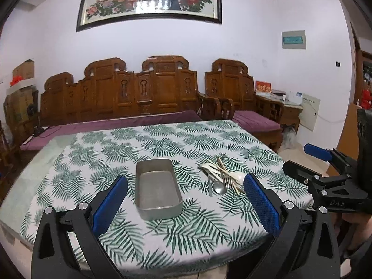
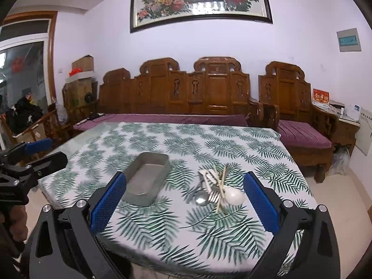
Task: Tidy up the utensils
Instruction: 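Move the right tool down onto the utensil pile and close on a white plastic fork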
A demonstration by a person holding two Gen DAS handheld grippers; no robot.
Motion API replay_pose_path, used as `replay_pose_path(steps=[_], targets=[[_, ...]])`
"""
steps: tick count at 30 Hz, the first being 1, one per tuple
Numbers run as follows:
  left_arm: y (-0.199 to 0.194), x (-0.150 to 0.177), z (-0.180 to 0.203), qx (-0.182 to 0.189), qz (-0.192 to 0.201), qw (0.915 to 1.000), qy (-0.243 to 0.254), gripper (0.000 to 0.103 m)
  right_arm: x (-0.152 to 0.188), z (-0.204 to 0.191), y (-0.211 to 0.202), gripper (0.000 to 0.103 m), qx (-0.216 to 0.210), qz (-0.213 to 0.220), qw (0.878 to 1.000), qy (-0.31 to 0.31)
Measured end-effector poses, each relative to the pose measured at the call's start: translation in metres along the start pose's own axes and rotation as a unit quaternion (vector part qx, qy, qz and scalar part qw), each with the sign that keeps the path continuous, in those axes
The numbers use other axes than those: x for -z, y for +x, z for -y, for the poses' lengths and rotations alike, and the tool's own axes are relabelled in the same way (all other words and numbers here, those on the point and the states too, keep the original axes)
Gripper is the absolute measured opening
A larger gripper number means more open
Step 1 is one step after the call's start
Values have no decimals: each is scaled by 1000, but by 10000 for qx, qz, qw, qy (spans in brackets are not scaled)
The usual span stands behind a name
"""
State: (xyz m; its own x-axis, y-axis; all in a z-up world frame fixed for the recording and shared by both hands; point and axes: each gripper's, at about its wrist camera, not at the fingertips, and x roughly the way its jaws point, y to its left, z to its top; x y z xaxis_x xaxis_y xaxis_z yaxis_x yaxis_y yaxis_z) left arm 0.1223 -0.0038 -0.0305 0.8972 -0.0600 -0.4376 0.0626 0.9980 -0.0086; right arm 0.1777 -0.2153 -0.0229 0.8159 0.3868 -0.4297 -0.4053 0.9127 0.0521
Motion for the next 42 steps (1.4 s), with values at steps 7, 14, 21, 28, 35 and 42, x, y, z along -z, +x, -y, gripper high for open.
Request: replay_pose_path(steps=[7, 14, 21, 28, 35, 42], targets=[[65, -5, 5, 223, -371, 9990, 134, 96, 0, 36, 56, 89, 150, -333, 9993, 25], [117, -4, 10, 473, -678, 9965, 145, 96, 9, 65, 107, 65, 123, -733, 9972, -76], [167, -2, 20, 697, -946, 9928, 226, 86, 23, 101, 160, 41, 92, -1139, 9930, 315], [206, 5, 21, 628, -1199, 9907, 132, 80, 33, 108, 204, 41, -184, -1331, 9903, 356], [233, 10, 24, 524, -1411, 9886, 87, 68, 52, 109, 241, 33, -606, -1755, 9820, 354], [242, 19, 25, 476, -1602, 9859, 63, 66, 68, 106, 272, 18, -612, -2295, 9714, 76]])
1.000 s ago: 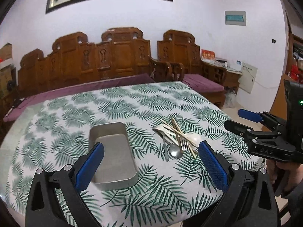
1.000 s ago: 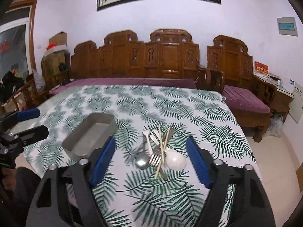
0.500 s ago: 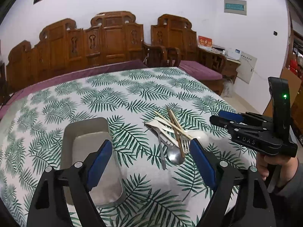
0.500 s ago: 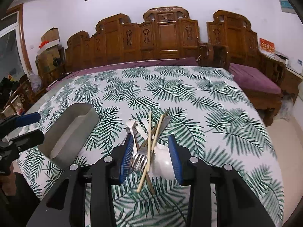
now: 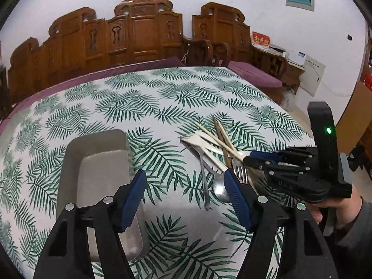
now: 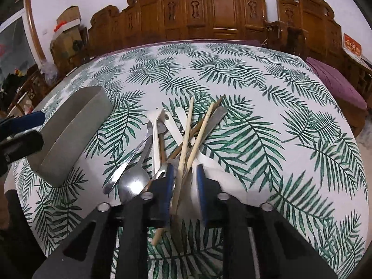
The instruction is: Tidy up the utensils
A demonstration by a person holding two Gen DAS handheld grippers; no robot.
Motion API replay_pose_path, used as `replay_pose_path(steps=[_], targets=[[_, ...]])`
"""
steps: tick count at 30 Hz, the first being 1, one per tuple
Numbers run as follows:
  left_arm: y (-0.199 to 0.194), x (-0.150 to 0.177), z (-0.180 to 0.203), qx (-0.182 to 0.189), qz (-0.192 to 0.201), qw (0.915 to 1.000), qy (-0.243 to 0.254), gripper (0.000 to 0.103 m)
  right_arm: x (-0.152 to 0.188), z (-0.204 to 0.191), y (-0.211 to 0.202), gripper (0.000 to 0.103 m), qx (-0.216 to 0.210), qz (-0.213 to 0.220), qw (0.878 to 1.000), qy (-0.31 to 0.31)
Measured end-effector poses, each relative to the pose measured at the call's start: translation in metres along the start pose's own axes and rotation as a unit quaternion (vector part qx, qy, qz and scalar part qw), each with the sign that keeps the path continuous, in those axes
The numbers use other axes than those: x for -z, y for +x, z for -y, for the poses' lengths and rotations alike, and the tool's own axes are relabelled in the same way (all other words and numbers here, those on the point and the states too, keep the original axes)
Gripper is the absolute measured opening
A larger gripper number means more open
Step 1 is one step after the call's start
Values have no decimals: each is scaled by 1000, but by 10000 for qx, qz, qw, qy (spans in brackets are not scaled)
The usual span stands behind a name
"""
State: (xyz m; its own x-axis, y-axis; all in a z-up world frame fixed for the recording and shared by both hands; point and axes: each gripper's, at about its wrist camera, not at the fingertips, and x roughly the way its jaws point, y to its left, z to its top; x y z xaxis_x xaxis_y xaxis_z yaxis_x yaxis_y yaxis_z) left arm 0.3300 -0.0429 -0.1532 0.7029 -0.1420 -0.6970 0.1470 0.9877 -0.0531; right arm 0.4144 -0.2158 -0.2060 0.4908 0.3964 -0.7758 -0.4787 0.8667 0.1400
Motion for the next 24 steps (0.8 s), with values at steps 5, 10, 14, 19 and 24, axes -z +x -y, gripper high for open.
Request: replay_pose_path(steps=[5, 10, 14, 19, 24], targets=[[5, 4, 2, -77, -102, 9999, 76, 66, 3, -12, 7, 9, 105, -168, 9993, -321], [7, 0, 11, -148, -138, 9996, 201, 66, 3, 0, -1, 6, 12, -106, 9999, -81], [15, -4, 18, -123, -212, 9995, 206, 66, -4, 15, -20, 6, -203, 266, 9991, 243], [34, -8, 30, -49, -394, 9989, 252, 61, -8, 34, -30, 6, -216, 446, 9974, 531], [64, -15, 33, -46, -656, 9977, 137, 52, -8, 44, -28, 6, -57, 419, 9968, 675]])
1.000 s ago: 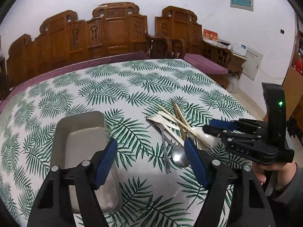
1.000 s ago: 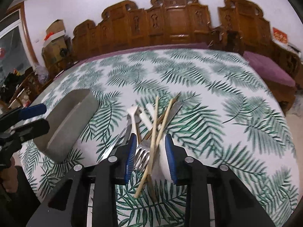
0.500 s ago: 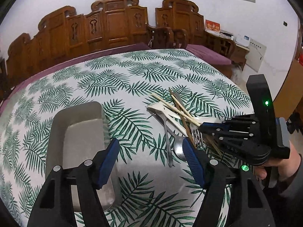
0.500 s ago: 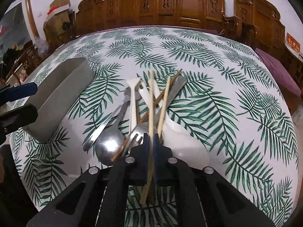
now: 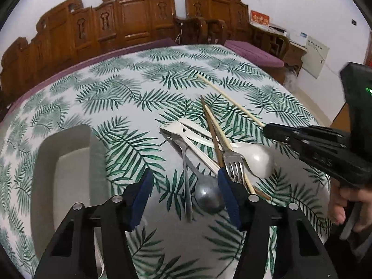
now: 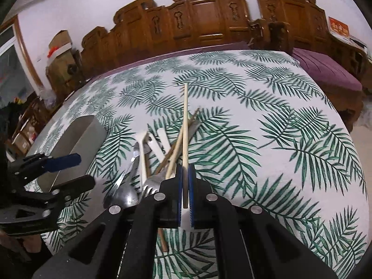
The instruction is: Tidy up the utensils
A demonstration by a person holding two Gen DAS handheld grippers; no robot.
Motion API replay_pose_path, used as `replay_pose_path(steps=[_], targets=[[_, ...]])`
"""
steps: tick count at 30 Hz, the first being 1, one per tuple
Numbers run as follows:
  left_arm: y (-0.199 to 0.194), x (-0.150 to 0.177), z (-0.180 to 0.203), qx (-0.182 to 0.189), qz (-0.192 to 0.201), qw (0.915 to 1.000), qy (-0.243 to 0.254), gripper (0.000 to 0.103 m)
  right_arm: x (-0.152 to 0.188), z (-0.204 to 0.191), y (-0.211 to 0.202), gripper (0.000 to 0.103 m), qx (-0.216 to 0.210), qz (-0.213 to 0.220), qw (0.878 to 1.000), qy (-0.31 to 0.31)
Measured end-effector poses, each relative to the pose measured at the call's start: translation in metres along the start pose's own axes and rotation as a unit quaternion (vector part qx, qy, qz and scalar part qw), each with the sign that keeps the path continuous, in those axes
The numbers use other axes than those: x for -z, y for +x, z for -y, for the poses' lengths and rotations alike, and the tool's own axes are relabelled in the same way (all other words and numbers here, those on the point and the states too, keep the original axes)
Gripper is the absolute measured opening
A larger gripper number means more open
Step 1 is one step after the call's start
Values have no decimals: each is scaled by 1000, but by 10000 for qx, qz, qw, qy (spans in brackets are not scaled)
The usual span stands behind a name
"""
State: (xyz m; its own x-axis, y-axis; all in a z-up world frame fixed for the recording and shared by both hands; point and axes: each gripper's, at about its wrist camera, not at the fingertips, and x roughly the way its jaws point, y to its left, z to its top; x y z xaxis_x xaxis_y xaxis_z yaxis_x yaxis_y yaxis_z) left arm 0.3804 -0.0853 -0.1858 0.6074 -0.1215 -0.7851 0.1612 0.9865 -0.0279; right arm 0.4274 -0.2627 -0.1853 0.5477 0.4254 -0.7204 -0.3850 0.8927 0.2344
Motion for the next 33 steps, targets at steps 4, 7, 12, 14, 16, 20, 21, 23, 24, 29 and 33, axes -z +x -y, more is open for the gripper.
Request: replay_pose_path(steps=[4, 7, 12, 14, 16, 20, 21, 23, 24, 29, 33], targets=[[19, -12, 1, -76, -118, 9999, -28, 46, -1, 2, 1, 6, 28, 6, 10000, -5], [35, -21, 1, -66, -210, 9997, -83, 42, -1, 3, 1, 6, 57, 2, 10000, 17], [64, -30, -4, 114, -469, 9981, -392, 23, -3, 5, 1, 6, 22, 29, 10000, 89], [72, -31, -6, 184, -548, 9969, -539, 21, -3, 6, 2, 6, 4, 32, 9999, 102], [74, -32, -5, 158, -532, 9967, -592, 21, -3, 5, 2, 6, 1, 26, 9999, 107], [78, -35, -2, 164, -576, 9962, -633, 21, -3, 3, 3, 6, 16, 12, 9999, 104], [80, -36, -1, 100, -588, 9963, -621, 21, -3, 3, 3, 6, 15, 10, 9999, 99], [83, -40, -3, 31, -612, 9960, -647, 21, -4, 2, 3, 6, 11, 10, 10000, 89], [85, -42, -3, 12, -649, 9957, -662, 21, -3, 1, 3, 6, 10, 15, 10000, 84], [83, -44, -8, 50, -601, 9952, -773, 12, -5, 3, 2, 6, 13, 35, 9999, 132], [75, -44, -10, 47, -493, 9957, -780, 5, -6, 0, 2, 6, -9, 40, 9999, 100]])
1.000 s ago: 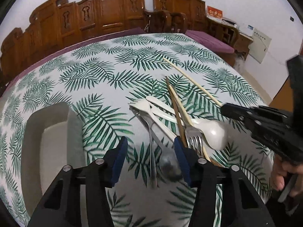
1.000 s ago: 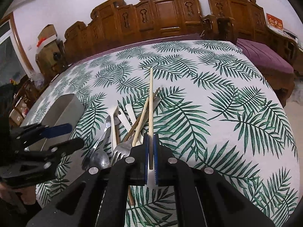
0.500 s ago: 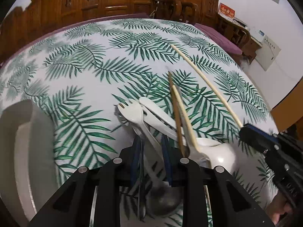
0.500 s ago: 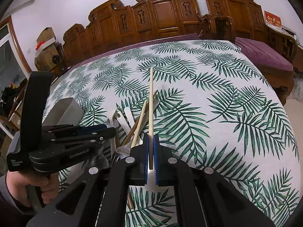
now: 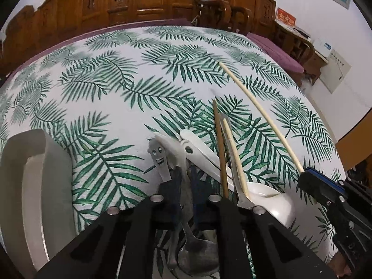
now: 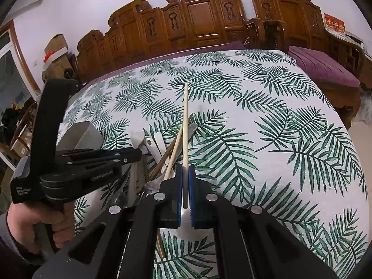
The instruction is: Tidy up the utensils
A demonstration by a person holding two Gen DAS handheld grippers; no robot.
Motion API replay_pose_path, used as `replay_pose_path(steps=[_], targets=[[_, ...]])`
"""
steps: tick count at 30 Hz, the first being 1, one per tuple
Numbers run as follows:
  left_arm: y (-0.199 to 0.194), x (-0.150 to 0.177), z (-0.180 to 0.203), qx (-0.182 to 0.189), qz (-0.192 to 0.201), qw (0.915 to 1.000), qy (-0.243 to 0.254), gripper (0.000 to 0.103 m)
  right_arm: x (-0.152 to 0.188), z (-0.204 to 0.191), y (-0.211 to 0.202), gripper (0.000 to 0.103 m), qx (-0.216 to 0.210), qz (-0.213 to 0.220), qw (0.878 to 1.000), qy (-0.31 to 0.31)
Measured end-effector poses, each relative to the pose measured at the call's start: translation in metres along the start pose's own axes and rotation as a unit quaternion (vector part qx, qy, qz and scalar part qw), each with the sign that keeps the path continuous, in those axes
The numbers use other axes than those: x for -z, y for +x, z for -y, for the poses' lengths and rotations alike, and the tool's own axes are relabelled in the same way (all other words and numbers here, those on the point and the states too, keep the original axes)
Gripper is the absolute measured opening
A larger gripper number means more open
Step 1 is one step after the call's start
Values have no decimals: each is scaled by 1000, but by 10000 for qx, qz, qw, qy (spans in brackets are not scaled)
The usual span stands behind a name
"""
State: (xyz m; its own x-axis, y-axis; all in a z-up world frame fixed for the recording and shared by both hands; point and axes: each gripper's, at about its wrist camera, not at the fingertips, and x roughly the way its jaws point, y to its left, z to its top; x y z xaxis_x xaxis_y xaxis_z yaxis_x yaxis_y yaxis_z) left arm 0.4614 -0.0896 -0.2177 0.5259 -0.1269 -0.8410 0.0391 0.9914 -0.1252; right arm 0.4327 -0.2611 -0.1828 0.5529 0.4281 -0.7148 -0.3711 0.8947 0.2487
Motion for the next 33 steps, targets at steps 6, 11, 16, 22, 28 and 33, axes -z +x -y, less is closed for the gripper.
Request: replay_pose_path(steps=[6, 11, 16, 22, 28, 33], targets=[[-13, -3, 0, -35, 205, 9997, 103, 3, -1, -3, 0, 6, 0, -2, 10000, -43], [-30, -10, 2, -50, 480, 9986, 215, 3, -1, -4, 0, 6, -5, 3, 10000, -47], [-47, -16, 1, -28, 683, 9973, 281, 3, -3, -8, -2, 6, -58, 37, 10000, -67], [-76, -12, -7, 10, 908, 9950, 404, 3, -6, -24, -6, 6, -222, 82, 9996, -149], [-103, 6, -33, -40, 972, 9940, 503, 3, -5, -47, -6, 6, -358, 53, 9987, -348], [-116, 18, -64, -107, 916, 9947, 445, 3, -2, -66, -1, 6, -380, -15, 9980, -508]])
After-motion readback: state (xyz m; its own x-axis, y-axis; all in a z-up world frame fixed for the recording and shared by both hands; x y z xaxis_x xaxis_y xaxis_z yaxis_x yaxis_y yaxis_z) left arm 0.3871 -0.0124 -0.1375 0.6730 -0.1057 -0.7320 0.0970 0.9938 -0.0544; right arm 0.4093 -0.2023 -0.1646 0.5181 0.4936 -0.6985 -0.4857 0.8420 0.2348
